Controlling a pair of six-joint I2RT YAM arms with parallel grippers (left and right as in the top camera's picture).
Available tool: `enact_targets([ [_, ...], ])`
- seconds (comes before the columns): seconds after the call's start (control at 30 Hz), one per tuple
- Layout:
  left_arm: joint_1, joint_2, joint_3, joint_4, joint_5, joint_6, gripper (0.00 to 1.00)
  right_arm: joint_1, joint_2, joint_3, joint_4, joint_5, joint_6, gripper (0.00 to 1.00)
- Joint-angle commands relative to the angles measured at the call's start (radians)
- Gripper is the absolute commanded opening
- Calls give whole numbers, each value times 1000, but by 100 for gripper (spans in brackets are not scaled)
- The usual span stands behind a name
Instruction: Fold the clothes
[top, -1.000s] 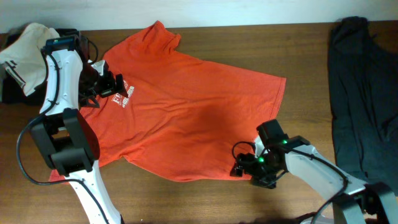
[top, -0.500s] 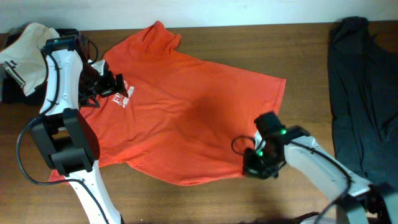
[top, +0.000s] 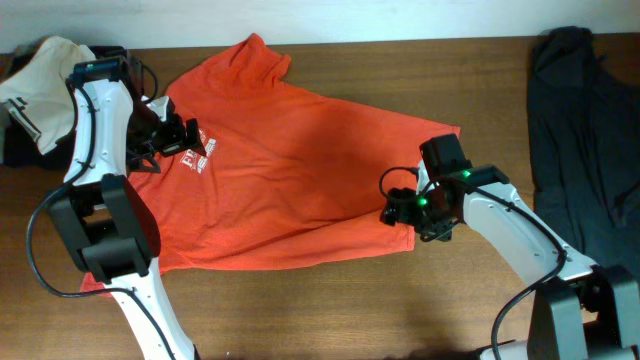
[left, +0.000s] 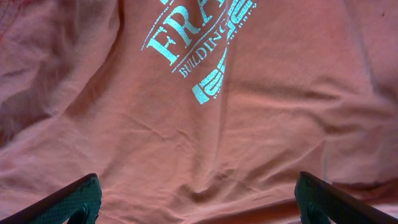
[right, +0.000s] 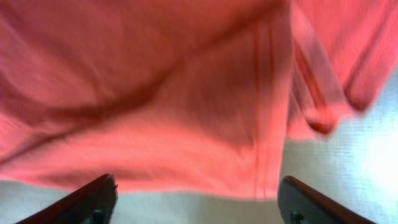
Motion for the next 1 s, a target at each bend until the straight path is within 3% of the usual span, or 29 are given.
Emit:
enact_targets([
  [0.0,3,5,4,-4,10,-10,99,-3,-53,28,-107,16,-17,85],
  [0.1,3,5,4,-4,11,-10,99,-1,-45,-1,-187,63,-44,88],
  [0.4,3,5,4,-5,11,-10,99,-1,-16,-114,34,61,-40,82],
  [0.57,3,5,4,-5,10,-10,99,-1,75,-114,77,58,-40,64],
  [0.6,3,5,4,-5,11,-10,99,-1,85,-114,77,56,-39,52],
  [0.7,3,5,4,-4,11,-10,99,-1,86,-113,77,30,-32,4],
  [0.87,3,5,4,-4,10,-10,99,-2,61,-24,78,-90,31,4],
  [0.97,3,5,4,-2,10,-10,99,-2,61,41,201,-90,68,4],
])
